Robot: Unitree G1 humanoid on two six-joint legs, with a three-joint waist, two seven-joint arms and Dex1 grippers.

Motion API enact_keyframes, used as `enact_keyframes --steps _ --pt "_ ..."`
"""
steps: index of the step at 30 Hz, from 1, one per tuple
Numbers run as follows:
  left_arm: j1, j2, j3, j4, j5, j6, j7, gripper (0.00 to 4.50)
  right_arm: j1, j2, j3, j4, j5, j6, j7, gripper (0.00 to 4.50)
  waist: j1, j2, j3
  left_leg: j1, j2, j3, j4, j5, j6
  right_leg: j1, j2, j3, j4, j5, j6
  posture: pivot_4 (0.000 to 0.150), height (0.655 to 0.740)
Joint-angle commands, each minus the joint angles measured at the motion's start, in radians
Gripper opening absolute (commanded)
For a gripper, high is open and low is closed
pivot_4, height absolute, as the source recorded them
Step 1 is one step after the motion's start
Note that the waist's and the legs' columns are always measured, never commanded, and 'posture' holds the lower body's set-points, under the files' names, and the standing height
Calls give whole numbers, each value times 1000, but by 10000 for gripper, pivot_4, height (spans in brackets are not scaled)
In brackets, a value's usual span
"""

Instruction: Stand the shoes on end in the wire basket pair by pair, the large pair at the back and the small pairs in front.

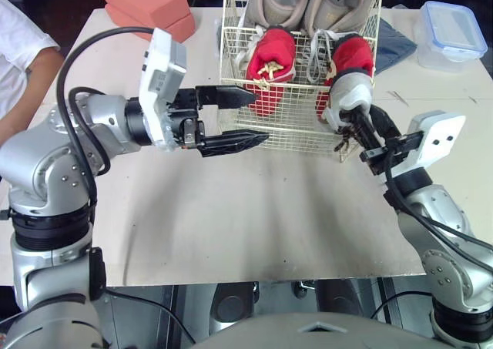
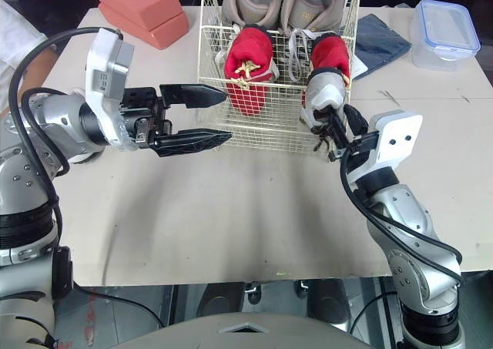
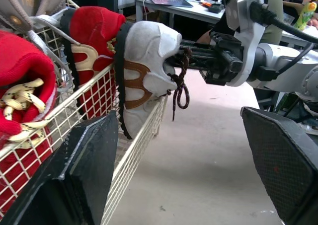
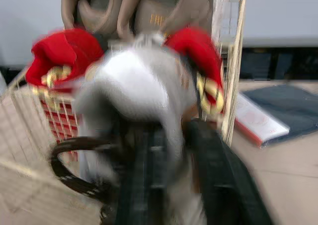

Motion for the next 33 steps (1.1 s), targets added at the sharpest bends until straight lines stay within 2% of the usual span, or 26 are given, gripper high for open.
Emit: enact_keyframes --steps 1,3,4,7,10,14,18,22,28,33 --pt "4 20 29 -18 -10 -10 -1 43278 -5 -48 -78 -27 46 9 74 26765 0 0 0 0 0 0 0 0 0 0 0 0 0 0 0 1500 6860" --pt "5 21 28 -15 -9 -13 -1 43278 -7 -93 -146 -40 115 13 138 38129 1 0 0 0 0 0 0 0 0 0 0 0 0 0 0 1500 6860" --pt "6 23 26 -14 -6 -14 -2 43278 -11 -120 -186 -47 155 14 170 40638 1 0 0 0 0 0 0 0 0 0 0 0 0 0 0 1500 6860" --pt "1 22 24 -12 -6 -17 -2 43278 -13 -232 -320 -51 340 39 294 40638 2 0 0 -1 -1 0 0 0 0 0 0 0 0 0 0 1500 6860" --pt "2 26 22 -8 2 -27 -9 43278 -13 -331 -407 -40 449 50 368 40638 2 0 0 0 -1 -1 0 0 0 0 0 0 -1 0 0 1500 6860" --pt "16 24 35 6 12 -50 -15 43278 -115 -401 -395 -25 558 54 407 40638 -2 0 0 1 -1 0 0 0 0 0 1 1 0 0 0 1500 6860" --pt "39 1 92 47 24 -105 9 43278 -177 -393 -289 -23 509 23 468 40638 2 0 0 2 0 0 -1 0 0 1 1 1 0 0 0 1500 6860" --pt "102 -10 179 151 118 -223 65 43278 -202 -378 -188 -2 429 -4 527 40638 2 0 0 1 -1 0 -1 0 0 1 0 1 -1 0 0 1500 6860" --pt "176 -1 333 426 263 -439 130 43278 -236 -319 -88 18 343 -44 564 40638 1 0 0 1 0 0 -1 0 0 0 0 0 -1 1 -2 1500 6860" --pt "226 52 388 702 377 -619 108 43278 -231 -275 -38 22 299 -70 589 40638 1 0 0 0 0 0 -1 0 0 0 0 0 -1 2 -3 1500 6860"
